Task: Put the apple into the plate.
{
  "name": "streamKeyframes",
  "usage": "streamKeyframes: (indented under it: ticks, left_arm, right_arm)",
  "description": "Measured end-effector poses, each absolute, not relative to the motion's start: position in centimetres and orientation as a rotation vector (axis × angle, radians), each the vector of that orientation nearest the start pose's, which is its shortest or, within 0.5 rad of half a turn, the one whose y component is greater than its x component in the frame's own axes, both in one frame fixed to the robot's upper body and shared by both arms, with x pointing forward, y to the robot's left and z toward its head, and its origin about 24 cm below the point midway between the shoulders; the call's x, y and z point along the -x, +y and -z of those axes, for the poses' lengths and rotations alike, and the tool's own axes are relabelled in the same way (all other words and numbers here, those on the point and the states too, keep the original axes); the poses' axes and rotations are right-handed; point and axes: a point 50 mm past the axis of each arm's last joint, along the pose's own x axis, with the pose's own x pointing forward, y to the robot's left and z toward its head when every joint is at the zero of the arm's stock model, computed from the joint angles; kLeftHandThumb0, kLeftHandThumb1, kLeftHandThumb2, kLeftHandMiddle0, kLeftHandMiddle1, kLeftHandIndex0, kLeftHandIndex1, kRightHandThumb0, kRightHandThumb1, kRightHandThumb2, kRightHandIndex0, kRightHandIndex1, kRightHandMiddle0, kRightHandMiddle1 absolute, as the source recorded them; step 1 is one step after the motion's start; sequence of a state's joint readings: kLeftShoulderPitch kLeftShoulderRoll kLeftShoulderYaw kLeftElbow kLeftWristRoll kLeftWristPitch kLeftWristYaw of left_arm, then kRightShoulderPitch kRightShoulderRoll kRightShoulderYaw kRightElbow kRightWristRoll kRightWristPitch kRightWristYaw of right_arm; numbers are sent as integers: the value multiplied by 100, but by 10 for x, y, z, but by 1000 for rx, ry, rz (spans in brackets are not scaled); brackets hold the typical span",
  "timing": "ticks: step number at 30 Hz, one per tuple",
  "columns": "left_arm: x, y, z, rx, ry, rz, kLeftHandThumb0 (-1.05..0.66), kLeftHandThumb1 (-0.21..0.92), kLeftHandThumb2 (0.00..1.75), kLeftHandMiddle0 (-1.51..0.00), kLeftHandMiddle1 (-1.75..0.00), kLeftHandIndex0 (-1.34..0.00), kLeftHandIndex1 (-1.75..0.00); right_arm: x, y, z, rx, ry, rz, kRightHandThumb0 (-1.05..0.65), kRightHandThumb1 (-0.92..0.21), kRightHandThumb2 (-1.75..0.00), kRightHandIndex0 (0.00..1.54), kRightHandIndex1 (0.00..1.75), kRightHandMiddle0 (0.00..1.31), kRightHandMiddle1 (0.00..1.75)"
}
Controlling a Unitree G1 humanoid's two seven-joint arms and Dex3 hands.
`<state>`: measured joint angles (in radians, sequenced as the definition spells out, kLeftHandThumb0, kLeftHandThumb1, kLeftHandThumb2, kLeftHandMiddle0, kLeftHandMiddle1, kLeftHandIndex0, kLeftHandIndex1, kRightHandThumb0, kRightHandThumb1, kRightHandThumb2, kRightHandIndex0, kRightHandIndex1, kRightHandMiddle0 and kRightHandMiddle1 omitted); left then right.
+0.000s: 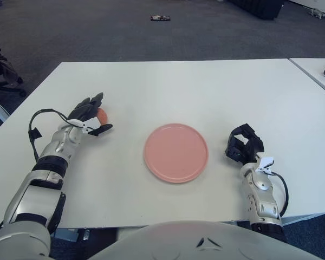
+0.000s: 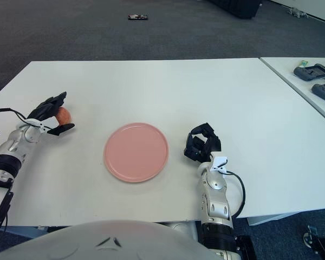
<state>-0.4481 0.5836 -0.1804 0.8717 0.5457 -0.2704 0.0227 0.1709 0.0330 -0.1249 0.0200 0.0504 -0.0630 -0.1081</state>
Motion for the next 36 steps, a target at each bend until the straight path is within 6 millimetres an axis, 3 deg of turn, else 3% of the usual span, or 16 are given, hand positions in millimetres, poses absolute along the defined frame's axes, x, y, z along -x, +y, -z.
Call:
streamKeyframes:
  ticks: [2, 4, 11, 25, 31, 36]
  left_arm:
    - [-313, 275, -26, -1140, 227, 153, -96, 52, 87, -1, -1, 0, -16]
    - [-315, 276, -26, -1146, 233, 160, -94, 51, 87, 0, -17, 0, -35]
    - [-319, 275, -26, -1168, 253, 197, -92, 51, 86, 0, -44, 0, -57]
    - [-325, 273, -25, -1141, 285, 230, -93, 49, 85, 0, -45, 0, -52]
    - [-325, 270, -24, -1150, 263, 246, -87, 40, 91, 0, -61, 0, -73]
    - [-324, 267, -21, -1185, 237, 235, -78, 28, 104, 0, -101, 0, -115]
  right_arm:
    - [-211, -190, -4, -63, 124, 290, -47, -33, -131, 109, 175, 60, 175]
    - [-211, -190, -3, -63, 124, 290, -47, -33, -131, 109, 175, 60, 175]
    - [-210, -190, -3, -64, 116, 286, -47, -33, -131, 109, 175, 60, 175]
    - [-209, -192, -3, -63, 119, 296, -47, -33, -131, 109, 175, 60, 175]
    - [-209, -192, -3, -64, 120, 298, -47, -33, -131, 108, 175, 60, 175]
    - [-209, -192, -2, -63, 120, 300, -47, -34, -130, 107, 175, 60, 175]
